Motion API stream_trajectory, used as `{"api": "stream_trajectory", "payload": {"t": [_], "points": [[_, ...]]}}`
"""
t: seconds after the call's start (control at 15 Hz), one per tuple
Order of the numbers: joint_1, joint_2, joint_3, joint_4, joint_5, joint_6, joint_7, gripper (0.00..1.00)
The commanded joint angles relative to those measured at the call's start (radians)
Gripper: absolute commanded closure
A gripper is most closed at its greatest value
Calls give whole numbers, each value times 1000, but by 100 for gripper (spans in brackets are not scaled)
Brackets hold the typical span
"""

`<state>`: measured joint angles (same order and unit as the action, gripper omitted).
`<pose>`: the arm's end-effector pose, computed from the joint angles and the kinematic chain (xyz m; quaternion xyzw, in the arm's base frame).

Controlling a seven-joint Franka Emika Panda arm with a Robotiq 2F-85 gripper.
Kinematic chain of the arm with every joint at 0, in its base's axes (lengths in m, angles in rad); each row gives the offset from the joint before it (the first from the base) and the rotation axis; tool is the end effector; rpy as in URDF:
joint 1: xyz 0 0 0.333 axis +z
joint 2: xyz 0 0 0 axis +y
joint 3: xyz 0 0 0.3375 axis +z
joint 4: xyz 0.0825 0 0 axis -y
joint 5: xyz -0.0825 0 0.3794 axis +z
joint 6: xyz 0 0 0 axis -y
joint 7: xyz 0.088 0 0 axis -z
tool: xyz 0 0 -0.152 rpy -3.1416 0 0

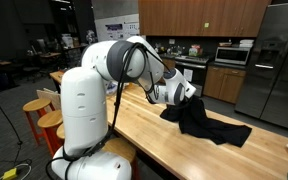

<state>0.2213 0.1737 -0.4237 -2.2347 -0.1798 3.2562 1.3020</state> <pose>0.6173 -0.0993 0.3967 -0.7294 0.5419 -0.3832 0.1657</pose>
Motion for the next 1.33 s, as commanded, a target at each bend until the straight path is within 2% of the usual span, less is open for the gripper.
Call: {"api": "stream_trajectory", "payload": {"t": [0.0,0.8,1.27], "points": [[0,0,0,0,0,0,0,96],[9,1,5,-2,-2,10,-2,99],[78,3,-26,-20,-16,64,-35,99]]}}
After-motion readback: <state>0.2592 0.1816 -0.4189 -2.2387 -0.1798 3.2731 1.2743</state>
